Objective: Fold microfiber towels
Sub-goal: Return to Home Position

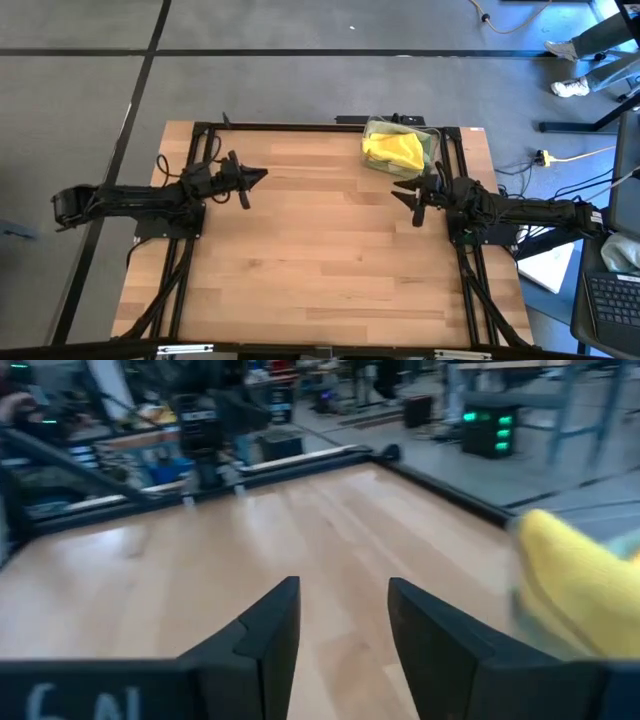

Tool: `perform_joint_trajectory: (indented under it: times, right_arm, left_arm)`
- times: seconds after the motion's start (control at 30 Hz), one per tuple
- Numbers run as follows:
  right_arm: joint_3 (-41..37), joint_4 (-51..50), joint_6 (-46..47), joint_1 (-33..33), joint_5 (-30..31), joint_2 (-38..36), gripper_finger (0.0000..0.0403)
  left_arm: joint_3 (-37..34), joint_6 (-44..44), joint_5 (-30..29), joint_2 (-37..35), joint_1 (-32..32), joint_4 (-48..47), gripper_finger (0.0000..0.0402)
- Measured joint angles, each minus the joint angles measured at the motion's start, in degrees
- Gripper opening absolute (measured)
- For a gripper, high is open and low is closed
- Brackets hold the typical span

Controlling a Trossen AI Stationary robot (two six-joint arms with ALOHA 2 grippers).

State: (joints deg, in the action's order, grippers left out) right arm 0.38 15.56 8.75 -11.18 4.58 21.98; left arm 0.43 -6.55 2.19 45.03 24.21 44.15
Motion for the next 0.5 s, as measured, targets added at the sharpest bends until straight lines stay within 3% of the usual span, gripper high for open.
perform_joint_trajectory:
  times: [0.17, 0.5]
  right_arm:
    - [0.0, -1.2, 1.6, 0.0, -4.4, 0.0, 0.0156]
    - [0.0, -5.0, 3.0, 0.0, -4.3, 0.0, 0.0156]
  left_arm:
    - [0.0, -0.6, -0.5, 0.0, -3.6, -2.9, 0.0020]
    - [0.0, 1.0, -1.0, 0.0, -7.2, -8.1, 0.0020]
